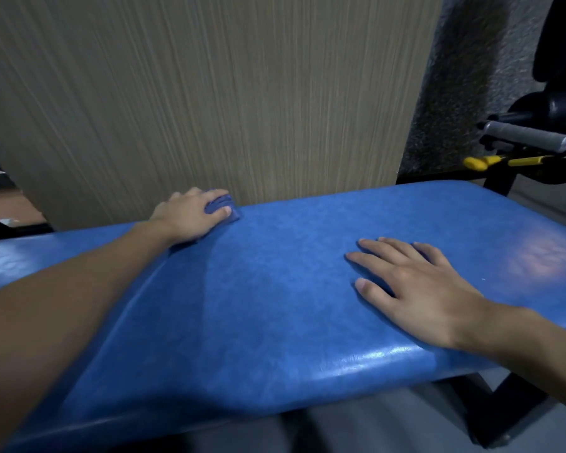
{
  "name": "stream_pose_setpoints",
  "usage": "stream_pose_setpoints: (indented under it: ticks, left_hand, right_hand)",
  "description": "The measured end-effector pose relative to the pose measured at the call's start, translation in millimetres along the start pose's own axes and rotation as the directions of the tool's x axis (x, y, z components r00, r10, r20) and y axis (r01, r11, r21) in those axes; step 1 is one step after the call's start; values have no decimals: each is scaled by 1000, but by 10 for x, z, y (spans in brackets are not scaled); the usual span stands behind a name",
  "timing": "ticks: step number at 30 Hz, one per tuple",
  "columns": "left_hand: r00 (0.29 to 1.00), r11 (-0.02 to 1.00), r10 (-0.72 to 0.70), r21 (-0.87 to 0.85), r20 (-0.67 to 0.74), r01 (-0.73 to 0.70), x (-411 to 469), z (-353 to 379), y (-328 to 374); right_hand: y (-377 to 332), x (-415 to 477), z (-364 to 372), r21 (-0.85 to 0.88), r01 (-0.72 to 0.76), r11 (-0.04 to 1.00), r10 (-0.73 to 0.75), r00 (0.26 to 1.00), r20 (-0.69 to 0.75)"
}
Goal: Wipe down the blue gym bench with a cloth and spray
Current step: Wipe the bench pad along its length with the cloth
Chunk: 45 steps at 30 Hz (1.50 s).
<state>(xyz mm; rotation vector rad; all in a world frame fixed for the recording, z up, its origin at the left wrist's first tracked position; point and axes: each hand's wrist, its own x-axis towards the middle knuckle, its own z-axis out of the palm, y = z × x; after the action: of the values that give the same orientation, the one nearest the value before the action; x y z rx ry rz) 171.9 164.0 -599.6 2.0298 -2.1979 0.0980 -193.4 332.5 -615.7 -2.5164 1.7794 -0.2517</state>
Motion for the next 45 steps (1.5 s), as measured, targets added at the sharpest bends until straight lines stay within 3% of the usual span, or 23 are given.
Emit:
stream_pose_setpoints:
  ticks: [3, 6, 8, 10, 12, 14, 17, 23, 26, 28, 31, 33, 35, 37, 39, 41, 45]
  left_hand:
    - [997, 996, 69, 66, -25, -67, -193, -19, 218]
    - [953, 953, 300, 50, -31, -298, -711, -110, 552]
    - [857, 860, 509, 10, -81, -510, -1204, -158, 814]
    - [716, 724, 683, 2, -144, -690, -1675, -175, 1034]
    - [630, 639, 763, 22, -146, -769, -1910, -186, 1113]
    - [661, 660, 746, -42, -82, -750, -1879, -222, 1092]
    - [763, 757, 646, -105, -29, -645, -1575, -214, 964]
    - [966, 964, 260, -58, 11, -259, -541, -111, 212]
    - [1000, 998, 17, -59, 25, -16, -225, -104, -215]
    - [1000, 1000, -25, -7, 19, 26, -205, -74, -253]
    - [997, 995, 79, 54, -5, -79, -461, -97, -10]
    - [968, 968, 250, 42, -13, -249, -806, -153, 208]
    - [880, 880, 474, 16, -30, -474, -1268, -210, 436]
    - [740, 740, 671, -16, -48, -672, -1744, -262, 631]
    - [630, 632, 774, -5, -65, -775, -2043, -279, 703]
    - [628, 628, 776, -20, -50, -778, -2079, -301, 703]
    - [746, 742, 666, -85, -21, -665, -1700, -282, 603]
  right_hand:
    - [-10, 16, -13, -7, -15, 1000, 15, 1000, -1]
    - [-37, 9, -47, -10, -25, 1000, 25, 1000, 13]
    - [-60, 0, -72, -3, -41, 999, 41, 999, 29]
    - [-95, 19, -116, 11, -70, 997, 70, 997, 28]
    - [-146, 43, -152, 41, -83, 996, 84, 996, -26]
    - [-205, 51, -148, 94, -68, 993, 75, 994, -76]
    - [-241, 51, -42, 28, -24, 999, 24, 1000, 11]
    - [-180, 64, 39, 0, 8, 1000, -8, 1000, 18]
    - [-180, 59, 37, -9, 5, 1000, -5, 1000, 21]
    - [-195, 70, 15, -23, -3, 1000, 4, 1000, 24]
    - [-228, 55, 1, -30, -15, 999, 16, 999, 38]
    - [-250, 54, -28, -42, -29, 999, 31, 998, 54]
    - [-280, 69, -76, -66, -42, 997, 47, 997, 63]
    - [-324, 73, -113, -71, -48, 996, 51, 998, 43]
    - [-385, 59, -129, -39, -38, 999, 39, 999, 15]
    - [-454, 39, -120, -1, -28, 1000, 28, 1000, -5]
    - [-558, 11, -2, -10, -16, 1000, 16, 1000, 22]
